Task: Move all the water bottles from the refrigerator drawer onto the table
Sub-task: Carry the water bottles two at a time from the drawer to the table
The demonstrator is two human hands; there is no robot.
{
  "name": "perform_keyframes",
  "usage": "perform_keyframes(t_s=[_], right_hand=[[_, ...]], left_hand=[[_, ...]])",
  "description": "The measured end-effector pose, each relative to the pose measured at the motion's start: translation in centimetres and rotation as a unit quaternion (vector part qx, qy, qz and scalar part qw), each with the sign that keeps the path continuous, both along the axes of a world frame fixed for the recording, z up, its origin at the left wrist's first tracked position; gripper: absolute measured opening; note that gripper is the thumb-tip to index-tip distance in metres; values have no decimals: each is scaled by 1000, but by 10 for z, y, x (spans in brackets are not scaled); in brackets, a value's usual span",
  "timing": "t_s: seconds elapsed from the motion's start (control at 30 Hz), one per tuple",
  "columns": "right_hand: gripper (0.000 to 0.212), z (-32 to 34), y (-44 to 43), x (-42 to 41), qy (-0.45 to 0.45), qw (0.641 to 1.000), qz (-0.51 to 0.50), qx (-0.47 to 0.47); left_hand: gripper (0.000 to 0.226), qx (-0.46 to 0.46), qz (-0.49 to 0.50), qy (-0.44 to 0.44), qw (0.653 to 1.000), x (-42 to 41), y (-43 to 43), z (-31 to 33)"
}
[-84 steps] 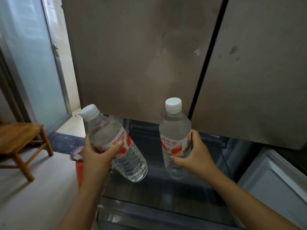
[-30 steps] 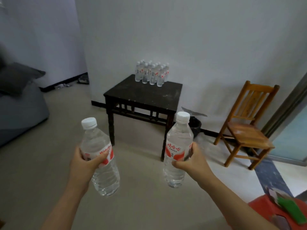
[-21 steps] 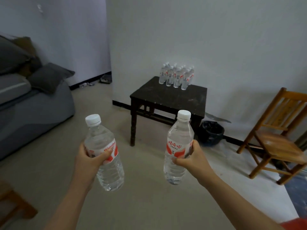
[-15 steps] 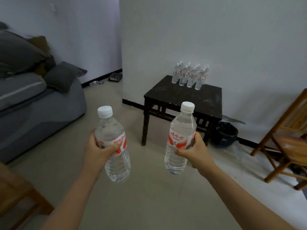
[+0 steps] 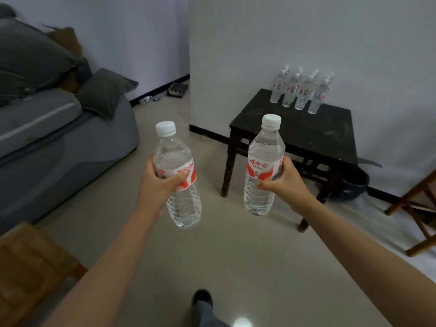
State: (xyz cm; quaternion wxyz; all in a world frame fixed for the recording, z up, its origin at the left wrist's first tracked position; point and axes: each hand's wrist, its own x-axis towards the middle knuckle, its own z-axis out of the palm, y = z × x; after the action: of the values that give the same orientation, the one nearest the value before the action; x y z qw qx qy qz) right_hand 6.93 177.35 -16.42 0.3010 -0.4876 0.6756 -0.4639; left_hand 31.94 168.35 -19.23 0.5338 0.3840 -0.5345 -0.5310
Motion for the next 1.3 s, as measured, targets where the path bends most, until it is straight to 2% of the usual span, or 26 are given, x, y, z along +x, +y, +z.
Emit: perform_keyframes(t_s=[0.3,0.53,0.7,0.9,1.17,1.3], right_hand=[[71,0,-150,-19,11,999,52,-8],[70,-8,-245,-12,6,998,69,8],[68,-15,-314,3,10,997,77,14],[67,-23,-421,32,14,999,39,27],[71,-27,-538,53,10,998,-40,54],[70,-27,-567,47,0,993,-93,71]], left_hand=[[66,-5,26,-27,999,-13,-133,10],[75,12,83,-53,995,3,-221,3],[77,22,85,-64,994,13,-296,-12],[84,19,38,-55,998,35,-422,-23],[73,4,-48,-80,996,43,-576,-16],[85,17,-101,-78,992,21,-632,-30]])
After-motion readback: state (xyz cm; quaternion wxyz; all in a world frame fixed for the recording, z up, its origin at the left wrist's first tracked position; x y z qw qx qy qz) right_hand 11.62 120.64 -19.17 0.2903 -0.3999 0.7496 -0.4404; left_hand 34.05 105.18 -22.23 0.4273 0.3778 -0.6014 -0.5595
